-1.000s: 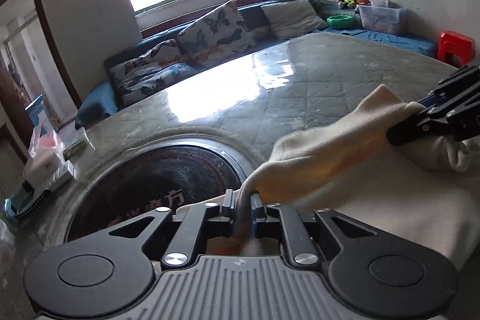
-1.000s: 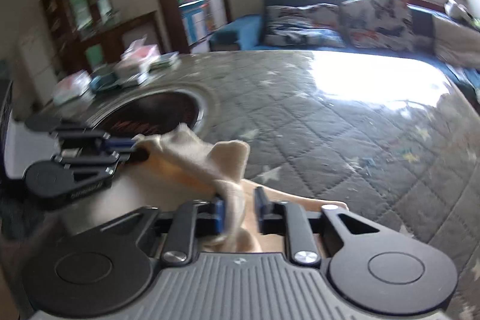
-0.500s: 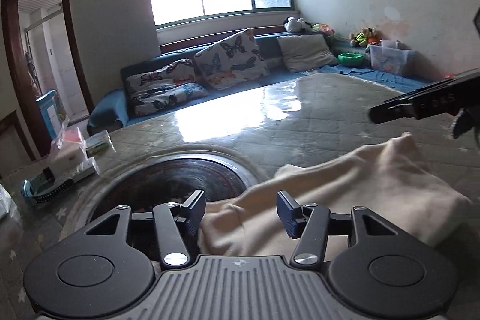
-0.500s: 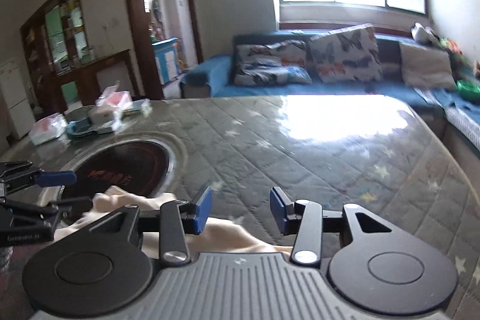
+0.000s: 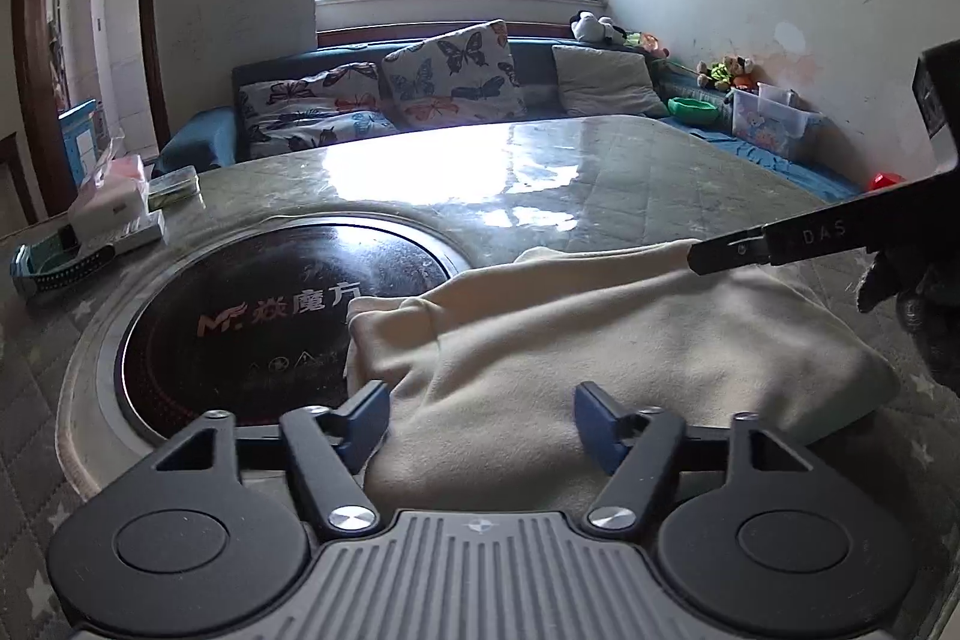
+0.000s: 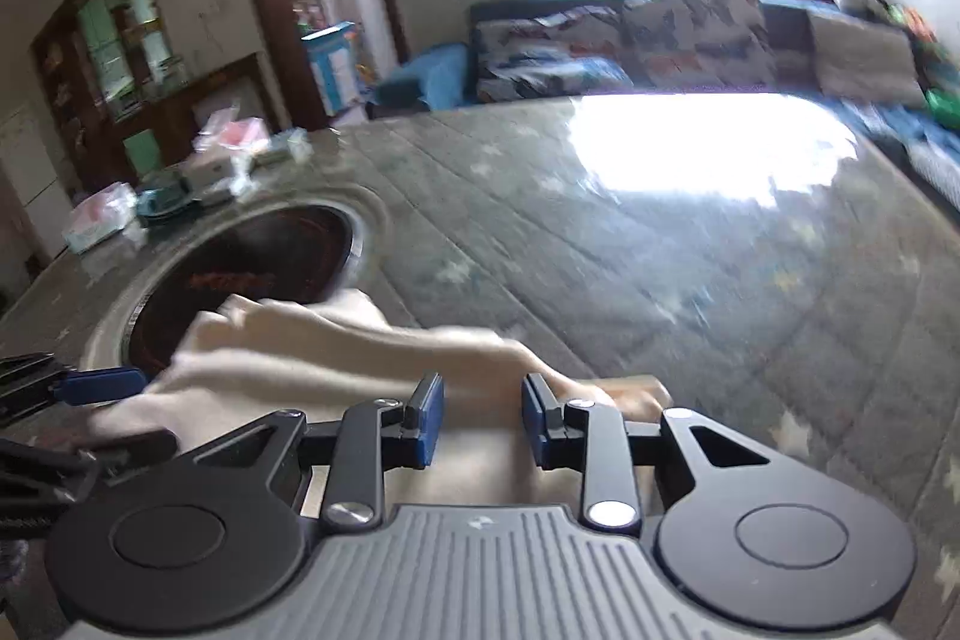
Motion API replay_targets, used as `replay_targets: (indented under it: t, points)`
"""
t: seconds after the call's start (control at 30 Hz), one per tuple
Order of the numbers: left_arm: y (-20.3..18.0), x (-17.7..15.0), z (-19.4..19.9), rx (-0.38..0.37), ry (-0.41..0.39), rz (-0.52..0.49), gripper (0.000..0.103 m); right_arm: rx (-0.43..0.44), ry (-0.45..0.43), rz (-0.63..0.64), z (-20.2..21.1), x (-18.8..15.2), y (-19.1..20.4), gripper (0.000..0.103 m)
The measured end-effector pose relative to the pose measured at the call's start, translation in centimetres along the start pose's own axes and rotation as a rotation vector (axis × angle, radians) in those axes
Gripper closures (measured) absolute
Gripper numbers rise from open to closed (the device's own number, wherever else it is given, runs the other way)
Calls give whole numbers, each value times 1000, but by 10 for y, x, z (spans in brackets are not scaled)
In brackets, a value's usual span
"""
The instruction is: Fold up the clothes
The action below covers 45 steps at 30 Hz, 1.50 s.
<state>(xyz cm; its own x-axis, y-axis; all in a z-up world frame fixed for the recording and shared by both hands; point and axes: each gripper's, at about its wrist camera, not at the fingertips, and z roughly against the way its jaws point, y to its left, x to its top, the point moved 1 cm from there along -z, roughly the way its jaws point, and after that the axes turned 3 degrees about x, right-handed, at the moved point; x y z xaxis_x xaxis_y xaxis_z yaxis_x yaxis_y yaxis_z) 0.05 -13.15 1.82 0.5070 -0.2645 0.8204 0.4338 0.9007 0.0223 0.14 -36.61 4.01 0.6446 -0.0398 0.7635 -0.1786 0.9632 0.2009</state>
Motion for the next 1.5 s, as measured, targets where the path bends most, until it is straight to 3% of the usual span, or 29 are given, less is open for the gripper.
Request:
replay_targets:
  t: [0.2, 0.47, 0.67, 0.9, 1.17, 1.33, 1.5]
  points:
    - [1, -5, 1, 13, 6, 19, 14, 68, 35, 101, -21, 7, 34, 74]
    - [7, -15, 3, 1, 14, 41, 1, 20, 66, 197, -57, 14, 62, 74]
    - [13, -20, 7, -13, 17, 82, 0, 57, 77, 285, -60, 19, 83, 74]
    - [25, -25, 18, -15, 14, 117, 0, 30, 87, 358, -84, 25, 106, 71]
    - [39, -28, 28, -28, -5, 185, 0, 158, 127, 422, -81, 26, 134, 71]
    - [37, -34, 32, -15, 12, 176, 0, 181, 149, 395, -106, 23, 145, 71]
    - [46, -35, 42, 14, -16, 201, 0, 200, 110, 354, -90, 29, 137, 71]
